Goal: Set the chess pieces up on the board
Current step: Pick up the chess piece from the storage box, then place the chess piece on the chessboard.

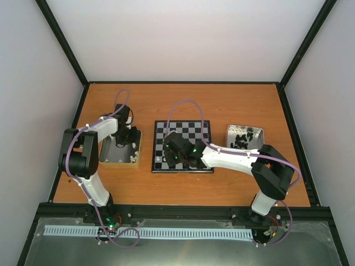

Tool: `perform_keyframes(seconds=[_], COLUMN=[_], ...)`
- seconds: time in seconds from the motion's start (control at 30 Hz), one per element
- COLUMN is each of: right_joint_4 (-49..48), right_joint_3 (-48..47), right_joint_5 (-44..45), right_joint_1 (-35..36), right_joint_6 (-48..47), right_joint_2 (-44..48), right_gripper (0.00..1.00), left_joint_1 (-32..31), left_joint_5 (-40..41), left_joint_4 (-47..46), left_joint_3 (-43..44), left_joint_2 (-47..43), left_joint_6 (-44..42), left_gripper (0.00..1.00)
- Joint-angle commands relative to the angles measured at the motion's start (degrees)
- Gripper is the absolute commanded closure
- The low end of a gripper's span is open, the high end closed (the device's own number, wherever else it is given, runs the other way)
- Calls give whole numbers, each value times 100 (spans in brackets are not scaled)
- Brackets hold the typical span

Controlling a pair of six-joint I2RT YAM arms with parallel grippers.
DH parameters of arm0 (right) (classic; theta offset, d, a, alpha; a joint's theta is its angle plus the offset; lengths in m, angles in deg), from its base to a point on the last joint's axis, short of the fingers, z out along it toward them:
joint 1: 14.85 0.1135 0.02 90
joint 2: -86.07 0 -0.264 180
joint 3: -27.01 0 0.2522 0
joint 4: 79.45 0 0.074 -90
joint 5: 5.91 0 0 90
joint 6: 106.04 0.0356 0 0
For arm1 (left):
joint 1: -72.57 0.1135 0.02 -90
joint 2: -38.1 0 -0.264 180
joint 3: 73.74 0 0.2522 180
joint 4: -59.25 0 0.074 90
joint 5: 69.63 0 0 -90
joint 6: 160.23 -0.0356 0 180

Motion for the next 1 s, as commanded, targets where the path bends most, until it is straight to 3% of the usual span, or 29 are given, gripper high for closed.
perform_keyframes(seconds=[0.0, 0.23, 0.43, 0.5, 0.63, 0.73, 0.97], right_joint_4=[-173, -284, -1226, -1573, -2358, -2092, -1903], right_joint_3=[177, 222, 492, 582, 634, 91, -329], right_joint_5=[229, 252, -301, -408, -799, -590, -40], right_joint_1=[-23, -23, -32, -36, -5, 182, 300], right_joint_6=[144, 337, 699, 794, 603, 166, 333], right_joint_2=[386, 749, 1035, 1099, 1056, 805, 644], right_gripper=[65, 64, 63, 62, 56, 54, 51], left_joint_1=[28, 28, 54, 54, 63, 63, 63], left_joint_5=[86, 66, -342, -936, -2884, -3952, -4680], left_joint_4=[66, 18, -31, -77, -607, -1047, -1761], left_joint_3=[-181, -255, -390, -414, -668, -945, -1660], left_joint_2=[28, -675, -1821, -2233, -2955, -3320, -4008], left_joint_6=[8, 127, 511, 741, 1496, 2427, 4061], left_gripper=[89, 87, 87, 86, 84, 83, 82])
